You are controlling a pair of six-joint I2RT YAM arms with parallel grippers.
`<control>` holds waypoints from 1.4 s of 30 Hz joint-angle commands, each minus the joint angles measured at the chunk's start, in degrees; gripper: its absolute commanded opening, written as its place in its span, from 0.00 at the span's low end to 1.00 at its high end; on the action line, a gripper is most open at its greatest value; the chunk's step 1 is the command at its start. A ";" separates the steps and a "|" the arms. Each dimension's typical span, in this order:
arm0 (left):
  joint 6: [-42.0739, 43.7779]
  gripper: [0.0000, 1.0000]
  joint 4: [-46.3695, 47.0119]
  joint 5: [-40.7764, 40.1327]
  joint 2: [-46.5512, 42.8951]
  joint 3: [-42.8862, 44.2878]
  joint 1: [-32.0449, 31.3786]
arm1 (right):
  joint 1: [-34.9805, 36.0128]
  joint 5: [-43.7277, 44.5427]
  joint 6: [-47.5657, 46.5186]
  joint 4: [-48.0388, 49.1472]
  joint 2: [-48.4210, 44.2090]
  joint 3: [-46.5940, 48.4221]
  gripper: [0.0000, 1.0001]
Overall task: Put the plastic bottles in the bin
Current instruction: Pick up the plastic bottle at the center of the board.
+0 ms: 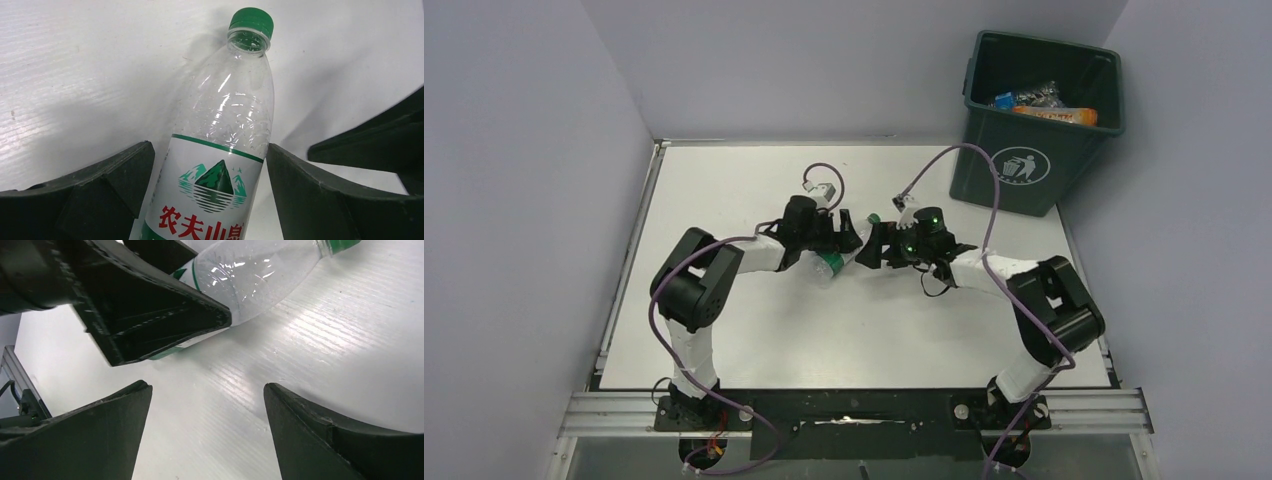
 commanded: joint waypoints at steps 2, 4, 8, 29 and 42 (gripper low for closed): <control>3.05 0.84 -13.56 -7.85 -0.31 -1.63 -1.60 | 0.02 2.96 -1.26 -1.89 -8.00 -0.91 0.86; 3.68 0.82 -14.55 -9.36 -0.37 -1.36 -2.12 | 0.05 3.57 -1.30 -2.91 -9.91 -1.21 0.86; 5.71 0.75 -17.30 -13.31 -0.30 -0.37 -4.08 | 0.05 4.61 -1.49 -5.14 -13.60 -2.05 0.86; 6.77 0.39 -25.00 -14.47 -6.06 9.40 -5.88 | 0.64 9.62 -2.26 -14.13 -32.10 -9.96 0.86; 8.95 0.40 -33.93 -7.78 0.41 42.54 -6.92 | -0.08 15.65 -0.89 -21.12 -46.89 -13.81 0.87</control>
